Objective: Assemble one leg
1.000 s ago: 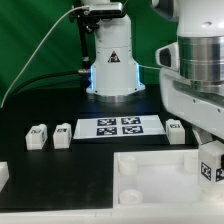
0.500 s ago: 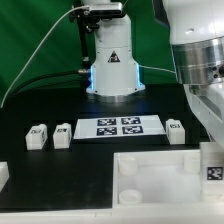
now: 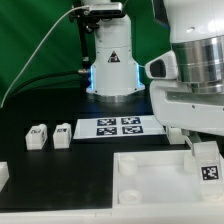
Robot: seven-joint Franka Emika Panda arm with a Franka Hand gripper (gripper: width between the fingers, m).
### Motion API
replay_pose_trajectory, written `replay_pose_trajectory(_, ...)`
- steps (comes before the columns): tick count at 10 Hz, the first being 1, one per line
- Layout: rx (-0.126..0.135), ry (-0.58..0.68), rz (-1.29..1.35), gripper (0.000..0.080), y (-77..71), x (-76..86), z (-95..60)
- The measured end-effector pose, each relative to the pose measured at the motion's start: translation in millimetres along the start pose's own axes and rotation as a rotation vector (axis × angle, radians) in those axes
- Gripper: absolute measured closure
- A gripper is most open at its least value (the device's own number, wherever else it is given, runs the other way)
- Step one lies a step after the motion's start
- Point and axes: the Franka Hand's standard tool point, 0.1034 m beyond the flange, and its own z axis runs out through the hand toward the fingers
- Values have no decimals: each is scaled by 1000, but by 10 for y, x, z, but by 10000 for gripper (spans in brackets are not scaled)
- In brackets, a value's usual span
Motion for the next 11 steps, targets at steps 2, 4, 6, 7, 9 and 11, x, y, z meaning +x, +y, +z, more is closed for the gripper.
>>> replay_pose_trajectory(2,-4,3,-220,150,10,12,0)
replay_pose_trajectory(4,-17,8,-452,150,33,56,-10)
replay_pose_trajectory(6,-31,11,-666,150,53,83,-11)
replay_pose_trajectory(7,-39,10,-792,150,72,89,-4)
replay_pose_trajectory(9,-40,8,-810,150,84,81,5)
replay_pose_trajectory(11,-41,8,-802,150,88,64,8)
